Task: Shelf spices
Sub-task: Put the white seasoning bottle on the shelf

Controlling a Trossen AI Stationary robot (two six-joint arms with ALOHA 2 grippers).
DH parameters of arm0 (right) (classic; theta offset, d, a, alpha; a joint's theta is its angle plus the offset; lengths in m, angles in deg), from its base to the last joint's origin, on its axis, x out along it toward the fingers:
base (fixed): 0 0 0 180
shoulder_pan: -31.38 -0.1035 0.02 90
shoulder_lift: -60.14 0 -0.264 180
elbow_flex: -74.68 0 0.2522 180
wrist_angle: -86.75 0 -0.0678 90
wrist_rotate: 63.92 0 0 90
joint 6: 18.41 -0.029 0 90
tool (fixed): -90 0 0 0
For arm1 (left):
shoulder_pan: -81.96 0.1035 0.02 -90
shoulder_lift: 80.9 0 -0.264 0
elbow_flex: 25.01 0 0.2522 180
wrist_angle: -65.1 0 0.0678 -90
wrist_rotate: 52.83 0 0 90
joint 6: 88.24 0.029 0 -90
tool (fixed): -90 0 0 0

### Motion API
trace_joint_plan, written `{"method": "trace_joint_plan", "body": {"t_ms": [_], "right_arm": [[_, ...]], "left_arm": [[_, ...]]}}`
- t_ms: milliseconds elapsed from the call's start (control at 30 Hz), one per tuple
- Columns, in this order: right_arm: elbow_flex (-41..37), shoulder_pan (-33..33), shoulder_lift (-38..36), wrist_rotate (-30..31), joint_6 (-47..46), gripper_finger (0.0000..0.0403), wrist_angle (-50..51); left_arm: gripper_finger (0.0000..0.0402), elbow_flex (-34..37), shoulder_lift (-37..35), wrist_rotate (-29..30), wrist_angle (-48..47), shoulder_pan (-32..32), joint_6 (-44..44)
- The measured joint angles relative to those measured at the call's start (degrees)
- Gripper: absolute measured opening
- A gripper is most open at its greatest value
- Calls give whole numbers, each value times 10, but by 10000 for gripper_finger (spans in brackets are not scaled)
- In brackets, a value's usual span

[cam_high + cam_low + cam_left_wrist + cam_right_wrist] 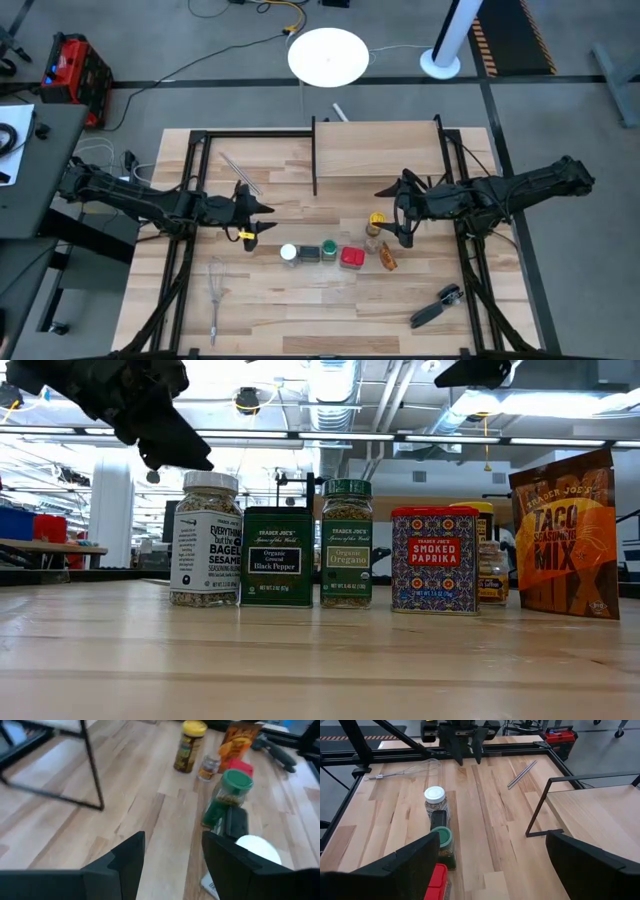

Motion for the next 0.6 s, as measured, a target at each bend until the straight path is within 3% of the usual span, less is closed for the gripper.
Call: {"method": "trace_joint_plan", "body": {"t_ms": [133, 200, 267, 400, 600], "right_arm": [[0, 0, 0, 0, 1, 366, 1], [0, 2, 0, 0, 1, 366, 2], [0, 2, 0, 0, 1, 366, 2], [0, 2, 0, 0, 1, 366, 4], [0, 2, 0, 0, 1, 366, 6]], "left_arm": [[186, 0, -5, -148, -14, 0, 62], [186, 0, -7, -192, -10, 0, 81], [186, 0, -6, -197, -7, 0, 91], [186, -1, 1, -147, -6, 0, 90], [220, -1, 27, -152, 11, -13, 70]]}}
